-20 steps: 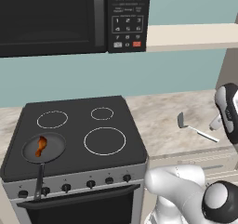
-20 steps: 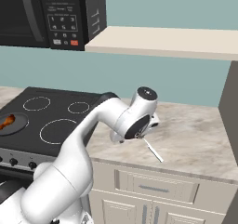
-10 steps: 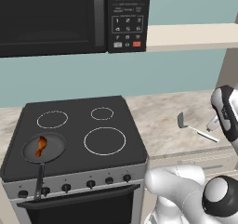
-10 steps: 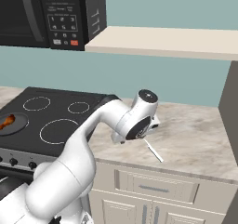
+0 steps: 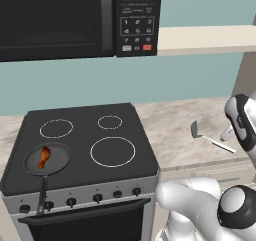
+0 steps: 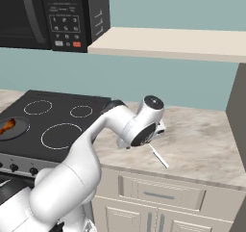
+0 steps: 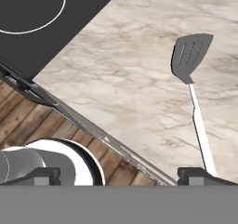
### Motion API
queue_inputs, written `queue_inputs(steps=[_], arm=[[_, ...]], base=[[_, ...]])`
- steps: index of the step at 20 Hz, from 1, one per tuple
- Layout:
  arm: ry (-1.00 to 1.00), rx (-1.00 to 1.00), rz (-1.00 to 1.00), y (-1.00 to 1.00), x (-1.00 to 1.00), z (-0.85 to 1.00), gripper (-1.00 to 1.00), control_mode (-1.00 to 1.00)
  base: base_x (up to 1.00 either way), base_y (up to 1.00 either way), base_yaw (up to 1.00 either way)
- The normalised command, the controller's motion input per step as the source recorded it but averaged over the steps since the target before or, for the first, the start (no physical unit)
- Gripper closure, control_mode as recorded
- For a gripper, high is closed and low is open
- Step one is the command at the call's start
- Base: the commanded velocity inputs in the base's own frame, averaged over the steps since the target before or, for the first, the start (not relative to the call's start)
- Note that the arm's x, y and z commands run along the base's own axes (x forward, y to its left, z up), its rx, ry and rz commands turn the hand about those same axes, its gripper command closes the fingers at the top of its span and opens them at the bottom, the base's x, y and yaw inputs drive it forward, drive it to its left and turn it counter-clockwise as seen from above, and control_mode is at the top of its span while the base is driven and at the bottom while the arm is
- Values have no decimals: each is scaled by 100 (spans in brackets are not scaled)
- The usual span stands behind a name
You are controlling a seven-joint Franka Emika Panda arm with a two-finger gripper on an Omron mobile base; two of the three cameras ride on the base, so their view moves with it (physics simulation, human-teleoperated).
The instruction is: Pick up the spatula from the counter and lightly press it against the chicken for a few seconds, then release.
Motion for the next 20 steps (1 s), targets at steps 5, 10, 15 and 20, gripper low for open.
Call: queue_inputs(steps=[5,10,15,20], arm=[[-3,0,0,-6,13,-9,-100,-100],[-1,0,0,-9,12,-6,-100,-100],[0,0,0,-9,13,-4,-100,-100],[1,0,0,-4,10,-4,-100,-100]], base=[[0,0,0],[0,0,0],[0,0,0],[0,0,0]])
